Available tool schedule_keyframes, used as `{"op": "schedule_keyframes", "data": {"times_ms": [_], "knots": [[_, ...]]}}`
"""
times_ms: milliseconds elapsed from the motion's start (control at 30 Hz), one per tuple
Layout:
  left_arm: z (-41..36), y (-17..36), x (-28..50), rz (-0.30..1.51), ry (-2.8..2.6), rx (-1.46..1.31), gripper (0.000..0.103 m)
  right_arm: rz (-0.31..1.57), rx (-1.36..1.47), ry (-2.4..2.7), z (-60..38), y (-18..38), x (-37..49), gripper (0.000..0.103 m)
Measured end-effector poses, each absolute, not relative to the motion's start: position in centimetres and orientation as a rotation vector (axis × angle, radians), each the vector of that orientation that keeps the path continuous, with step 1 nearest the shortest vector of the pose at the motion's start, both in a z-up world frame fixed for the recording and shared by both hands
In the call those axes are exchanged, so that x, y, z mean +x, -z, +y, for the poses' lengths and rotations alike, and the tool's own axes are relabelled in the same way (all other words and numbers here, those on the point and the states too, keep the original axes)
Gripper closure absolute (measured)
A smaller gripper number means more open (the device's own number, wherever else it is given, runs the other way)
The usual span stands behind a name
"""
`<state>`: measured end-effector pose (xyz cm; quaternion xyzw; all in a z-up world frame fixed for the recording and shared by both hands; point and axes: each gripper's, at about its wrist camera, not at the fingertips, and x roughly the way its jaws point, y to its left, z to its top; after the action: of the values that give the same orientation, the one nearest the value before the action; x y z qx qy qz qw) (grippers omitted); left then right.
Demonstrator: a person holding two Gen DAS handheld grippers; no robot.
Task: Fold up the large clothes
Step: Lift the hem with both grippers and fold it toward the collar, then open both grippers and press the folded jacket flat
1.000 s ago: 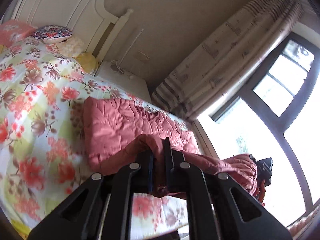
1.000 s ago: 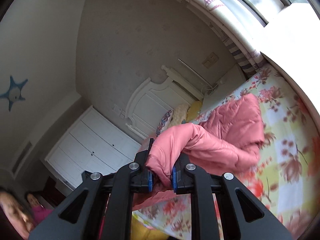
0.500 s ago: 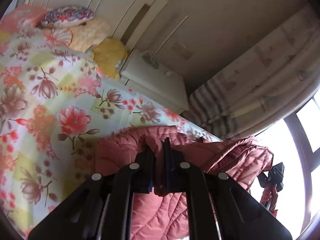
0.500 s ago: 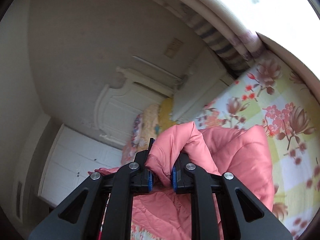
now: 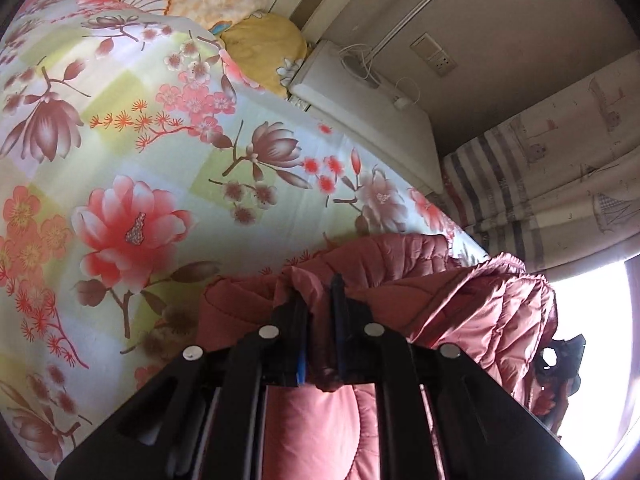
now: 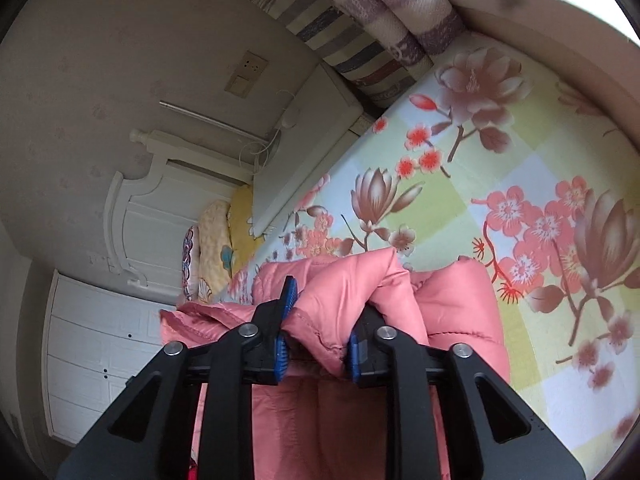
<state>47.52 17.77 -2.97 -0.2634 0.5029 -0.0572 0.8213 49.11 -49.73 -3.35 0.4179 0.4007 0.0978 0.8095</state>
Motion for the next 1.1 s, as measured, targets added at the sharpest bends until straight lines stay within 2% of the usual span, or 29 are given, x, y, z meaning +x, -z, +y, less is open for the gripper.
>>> {"op": "schedule_keyframes", "data": {"times_ms": [100,167,200,267,333,467,633,800,867,967,1033,1100], "knots": [[17.5,2.8,47.7,1.083,0.102,-0.538,0.091,0.793,0.876,-0.205,-50.1,0.6,48.3,0.064],[17.4,2.8,48.0,1.088,0.096,-0.53,0.091,0.678,0.827,-0.146,-50.8,-2.6,46.8,0.036],[17.3,2.8,48.2,1.087,0.095,-0.523,0.091,0.613,0.79,-0.108,-51.0,-4.3,45.9,0.032],[17.3,2.8,48.2,1.09,0.095,-0.525,0.091,0.563,0.692,-0.106,-50.1,-6.8,44.8,0.032],[17.3,2.9,48.2,1.094,0.094,-0.526,0.091,0.625,0.525,-0.179,-46.5,-8.4,44.3,0.032],[17.0,2.9,48.6,1.098,0.092,-0.501,0.091,0.675,0.065,-0.33,-33.2,-9.1,42.2,0.032],[16.7,2.7,48.5,1.091,0.086,-0.472,0.091,0.776,-0.303,-0.466,-19.9,-4.6,42.2,0.041],[15.7,2.0,47.9,1.061,0.069,-0.385,0.09,0.915,-0.376,-0.331,-17.5,1.6,46.4,0.041],[15.2,1.5,47.6,1.046,0.079,-0.352,0.084,1.018,-0.292,-0.342,-18.3,4.7,48.2,0.037],[14.5,0.0,46.3,1.014,0.06,-0.283,0.075,1.027,-0.221,-0.379,-19.1,6.3,48.6,0.034],[14.7,-1.7,44.7,0.97,-0.013,-0.204,0.046,1.036,-0.209,-0.383,-19.1,6.4,48.6,0.034],[15.3,-3.7,42.6,0.907,-0.066,-0.134,0.043,1.034,-0.209,-0.385,-19.1,6.6,48.4,0.034]]}}
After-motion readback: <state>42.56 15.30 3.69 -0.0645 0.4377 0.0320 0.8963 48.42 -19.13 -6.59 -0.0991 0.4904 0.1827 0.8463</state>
